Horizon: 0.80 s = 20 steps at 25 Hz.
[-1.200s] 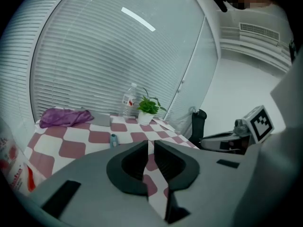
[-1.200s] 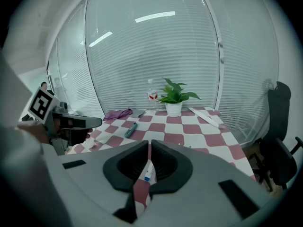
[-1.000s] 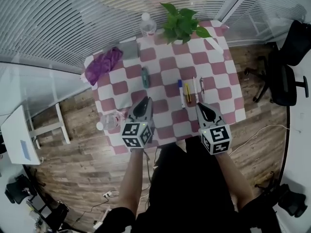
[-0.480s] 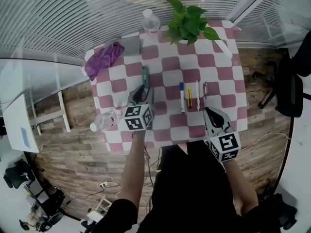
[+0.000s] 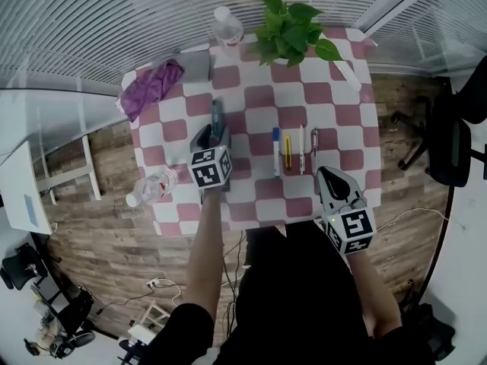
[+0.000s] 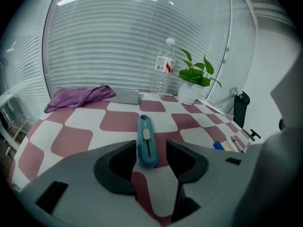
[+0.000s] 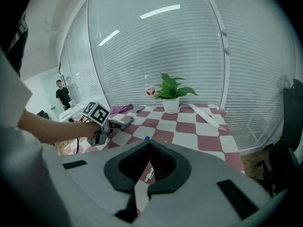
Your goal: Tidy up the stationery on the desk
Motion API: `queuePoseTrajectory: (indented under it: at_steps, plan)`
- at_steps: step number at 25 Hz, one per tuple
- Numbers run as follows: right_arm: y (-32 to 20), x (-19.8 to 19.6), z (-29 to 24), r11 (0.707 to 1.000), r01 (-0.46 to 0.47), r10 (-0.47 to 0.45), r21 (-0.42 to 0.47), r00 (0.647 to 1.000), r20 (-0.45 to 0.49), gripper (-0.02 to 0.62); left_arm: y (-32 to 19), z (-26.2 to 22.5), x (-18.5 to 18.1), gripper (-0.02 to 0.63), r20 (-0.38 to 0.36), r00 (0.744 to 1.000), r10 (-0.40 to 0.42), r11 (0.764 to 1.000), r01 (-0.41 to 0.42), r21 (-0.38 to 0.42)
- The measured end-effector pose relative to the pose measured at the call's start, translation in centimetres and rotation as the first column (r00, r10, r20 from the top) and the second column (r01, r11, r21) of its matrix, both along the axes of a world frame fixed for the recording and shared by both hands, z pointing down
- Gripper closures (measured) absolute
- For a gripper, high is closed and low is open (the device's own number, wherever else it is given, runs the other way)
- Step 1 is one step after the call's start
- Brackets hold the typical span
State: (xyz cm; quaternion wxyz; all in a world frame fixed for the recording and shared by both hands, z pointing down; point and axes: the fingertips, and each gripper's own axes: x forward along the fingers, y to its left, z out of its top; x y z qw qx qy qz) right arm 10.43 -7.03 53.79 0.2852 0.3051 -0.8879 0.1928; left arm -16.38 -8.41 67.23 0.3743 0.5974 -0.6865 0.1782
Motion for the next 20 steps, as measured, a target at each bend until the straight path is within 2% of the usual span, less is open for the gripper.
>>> queuePoseTrajectory:
  at_steps: [5,8,14,20]
  plan:
    - [-0.3,0.4,0.4,1.0,-0.007,0.007,-0.014,1.0,-0.001,0.575,-0.2,0.5,-0.6,0.413,0.04,0.999,-0.011,0.999,0.012,-0.035]
    - [-0.3,0.6,0.6,1.0,-0.017,0.017,-0.026,1.0,0.004,0.574,-0.2,0.8,-0.6,0.439,0.065,0.998,0.006,0.998,-0.002,-0.059]
    - [-0.4,0.5,0.1,1.0,-0.019,0.019,-0.019,1.0,0.016,0.575,0.1,0.7,-0.3,0.448,0.046,0.999,-0.008,0.998,0.011,-0.069]
    - [-0.1,0.3,-0.4,1.0,-0.014,0.015,-0.016,0.999,0.032,0.574,1.7,0.1,1.6,0.453,0.014,0.999,-0.041,0.996,0.042,-0.075]
